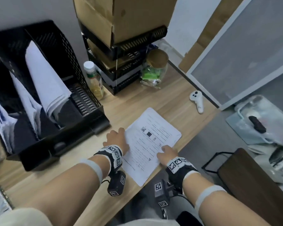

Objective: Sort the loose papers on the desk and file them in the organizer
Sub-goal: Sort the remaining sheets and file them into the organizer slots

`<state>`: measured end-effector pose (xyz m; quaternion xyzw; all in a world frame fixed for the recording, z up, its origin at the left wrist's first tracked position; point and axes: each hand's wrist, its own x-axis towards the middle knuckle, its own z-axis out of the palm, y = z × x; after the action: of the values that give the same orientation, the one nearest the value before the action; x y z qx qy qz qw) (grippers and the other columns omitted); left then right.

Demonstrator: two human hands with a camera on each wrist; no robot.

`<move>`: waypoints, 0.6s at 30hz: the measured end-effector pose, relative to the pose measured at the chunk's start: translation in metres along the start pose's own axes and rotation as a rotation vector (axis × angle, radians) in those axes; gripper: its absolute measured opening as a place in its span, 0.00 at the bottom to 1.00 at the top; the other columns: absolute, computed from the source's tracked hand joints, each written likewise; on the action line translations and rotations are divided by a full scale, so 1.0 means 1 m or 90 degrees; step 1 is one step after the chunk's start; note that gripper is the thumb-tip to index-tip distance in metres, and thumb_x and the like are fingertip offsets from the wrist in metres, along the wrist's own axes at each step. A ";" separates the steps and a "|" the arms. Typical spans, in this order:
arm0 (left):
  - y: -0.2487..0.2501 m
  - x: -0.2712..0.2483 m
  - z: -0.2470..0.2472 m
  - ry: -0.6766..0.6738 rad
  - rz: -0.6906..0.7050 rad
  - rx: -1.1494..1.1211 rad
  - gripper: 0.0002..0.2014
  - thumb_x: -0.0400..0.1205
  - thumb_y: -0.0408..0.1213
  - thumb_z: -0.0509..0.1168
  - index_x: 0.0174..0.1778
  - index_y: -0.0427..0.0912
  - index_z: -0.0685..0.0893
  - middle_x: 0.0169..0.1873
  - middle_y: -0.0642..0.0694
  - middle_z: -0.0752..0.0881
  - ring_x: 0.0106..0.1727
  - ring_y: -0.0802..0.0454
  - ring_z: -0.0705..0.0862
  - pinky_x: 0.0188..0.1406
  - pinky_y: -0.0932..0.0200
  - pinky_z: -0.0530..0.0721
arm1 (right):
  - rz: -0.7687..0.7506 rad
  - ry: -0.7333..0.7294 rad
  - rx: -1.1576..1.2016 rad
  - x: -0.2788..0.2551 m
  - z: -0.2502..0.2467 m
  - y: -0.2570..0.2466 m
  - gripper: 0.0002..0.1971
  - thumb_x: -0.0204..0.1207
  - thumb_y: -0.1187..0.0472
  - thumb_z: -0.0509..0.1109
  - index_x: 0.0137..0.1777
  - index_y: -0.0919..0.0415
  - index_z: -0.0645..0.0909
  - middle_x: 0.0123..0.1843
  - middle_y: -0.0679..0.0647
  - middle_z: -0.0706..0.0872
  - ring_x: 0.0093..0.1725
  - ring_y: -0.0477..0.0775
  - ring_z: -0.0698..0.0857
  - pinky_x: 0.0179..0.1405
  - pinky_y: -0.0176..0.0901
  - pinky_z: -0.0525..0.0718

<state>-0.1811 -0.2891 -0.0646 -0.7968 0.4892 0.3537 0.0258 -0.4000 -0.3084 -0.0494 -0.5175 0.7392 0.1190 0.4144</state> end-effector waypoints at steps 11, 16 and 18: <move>-0.001 -0.002 -0.038 -0.126 0.020 -0.122 0.16 0.87 0.34 0.61 0.72 0.42 0.74 0.67 0.37 0.84 0.63 0.40 0.83 0.62 0.52 0.80 | -0.277 -0.067 -0.193 0.031 -0.035 0.009 0.41 0.73 0.71 0.61 0.83 0.38 0.59 0.77 0.56 0.61 0.78 0.58 0.66 0.77 0.44 0.71; 0.007 -0.016 -0.094 -0.055 0.038 -0.245 0.11 0.87 0.42 0.66 0.64 0.57 0.79 0.54 0.40 0.91 0.56 0.32 0.91 0.57 0.39 0.90 | -0.510 -0.054 -0.442 0.040 -0.078 -0.008 0.56 0.71 0.68 0.70 0.82 0.30 0.35 0.89 0.49 0.39 0.88 0.56 0.39 0.84 0.56 0.53; 0.007 -0.020 -0.110 -0.021 0.037 -0.269 0.11 0.87 0.45 0.67 0.65 0.60 0.82 0.57 0.42 0.92 0.57 0.35 0.92 0.58 0.41 0.91 | -0.553 -0.038 -0.452 0.041 -0.093 -0.019 0.56 0.72 0.63 0.73 0.82 0.29 0.36 0.89 0.46 0.43 0.88 0.54 0.42 0.85 0.56 0.52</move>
<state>-0.1331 -0.3202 0.0322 -0.7642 0.4263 0.4619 -0.1443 -0.4343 -0.3998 -0.0163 -0.8784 0.3608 0.1938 0.2462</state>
